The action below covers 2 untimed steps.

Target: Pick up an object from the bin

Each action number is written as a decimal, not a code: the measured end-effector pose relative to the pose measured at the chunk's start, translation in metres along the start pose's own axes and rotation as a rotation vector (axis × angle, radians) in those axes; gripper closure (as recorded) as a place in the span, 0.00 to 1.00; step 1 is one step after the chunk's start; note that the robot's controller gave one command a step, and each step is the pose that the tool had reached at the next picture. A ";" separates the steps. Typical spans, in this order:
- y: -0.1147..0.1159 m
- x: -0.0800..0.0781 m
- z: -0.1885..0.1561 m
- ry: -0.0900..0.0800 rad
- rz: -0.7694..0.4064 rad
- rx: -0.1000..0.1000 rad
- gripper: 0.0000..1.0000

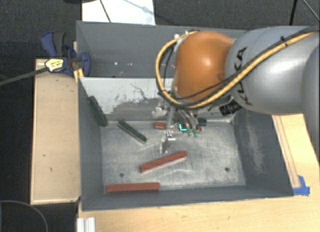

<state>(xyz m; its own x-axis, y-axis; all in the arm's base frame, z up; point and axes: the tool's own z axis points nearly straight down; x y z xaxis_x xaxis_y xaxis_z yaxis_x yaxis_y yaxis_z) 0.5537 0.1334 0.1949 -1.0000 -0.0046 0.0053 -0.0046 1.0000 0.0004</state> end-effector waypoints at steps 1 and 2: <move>-0.001 -0.002 -0.004 -0.008 0.004 -0.001 0.00; -0.029 0.020 0.029 -0.013 -0.161 -0.001 0.00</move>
Offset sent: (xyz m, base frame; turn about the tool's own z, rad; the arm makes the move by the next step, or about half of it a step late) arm -0.0348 -0.0492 -0.0515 -0.2469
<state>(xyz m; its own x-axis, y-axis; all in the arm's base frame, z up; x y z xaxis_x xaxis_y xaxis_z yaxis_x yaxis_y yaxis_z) 0.5333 0.1044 0.1655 -0.9863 -0.1647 -0.0076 -0.1648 0.9863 0.0016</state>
